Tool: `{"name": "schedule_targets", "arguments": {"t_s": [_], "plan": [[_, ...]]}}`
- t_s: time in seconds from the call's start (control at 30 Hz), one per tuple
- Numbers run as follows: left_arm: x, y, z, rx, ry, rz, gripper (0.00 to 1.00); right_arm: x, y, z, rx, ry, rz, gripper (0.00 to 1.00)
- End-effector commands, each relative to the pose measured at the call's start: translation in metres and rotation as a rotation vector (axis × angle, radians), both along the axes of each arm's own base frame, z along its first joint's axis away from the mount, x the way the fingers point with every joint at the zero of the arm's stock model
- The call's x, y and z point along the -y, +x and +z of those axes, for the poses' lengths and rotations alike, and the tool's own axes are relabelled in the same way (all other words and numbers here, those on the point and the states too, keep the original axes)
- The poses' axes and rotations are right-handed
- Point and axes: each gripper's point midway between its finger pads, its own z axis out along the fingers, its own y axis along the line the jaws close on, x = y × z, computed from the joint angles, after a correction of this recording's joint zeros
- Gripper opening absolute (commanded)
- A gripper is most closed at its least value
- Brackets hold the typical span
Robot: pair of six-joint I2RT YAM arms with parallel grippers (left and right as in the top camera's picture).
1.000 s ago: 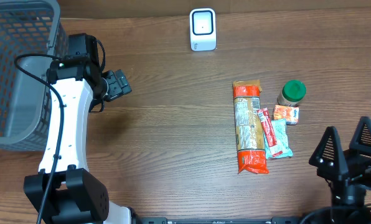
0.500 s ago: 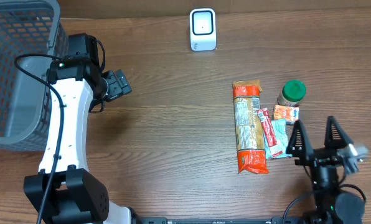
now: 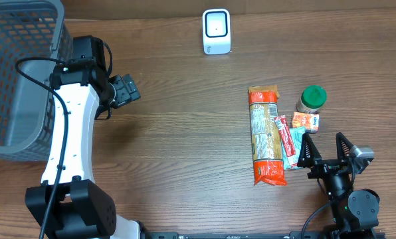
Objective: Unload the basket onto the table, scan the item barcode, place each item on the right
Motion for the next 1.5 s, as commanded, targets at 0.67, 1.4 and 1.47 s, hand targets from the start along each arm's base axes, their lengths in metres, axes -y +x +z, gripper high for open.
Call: {"name": "schedule_targets", "arguments": {"t_s": [0.67, 1.4, 1.47], "plan": [[-0.001, 0.0025, 0.0102, 0.028, 0.015, -0.011, 1.0, -0.0013, 0.0, -0.0017, 0.029, -0.172, 0.013, 1.0], [-0.0006, 0.0028, 0.0089, 0.025, 0.011, -0.011, 1.0, -0.0013, 0.0, -0.0017, 0.029, -0.172, 0.013, 1.0], [-0.0007, 0.0028, 0.0088, 0.025, 0.011, -0.01, 1.0, -0.0013, 0.0, -0.0017, 0.029, -0.172, 0.013, 1.0]]}}
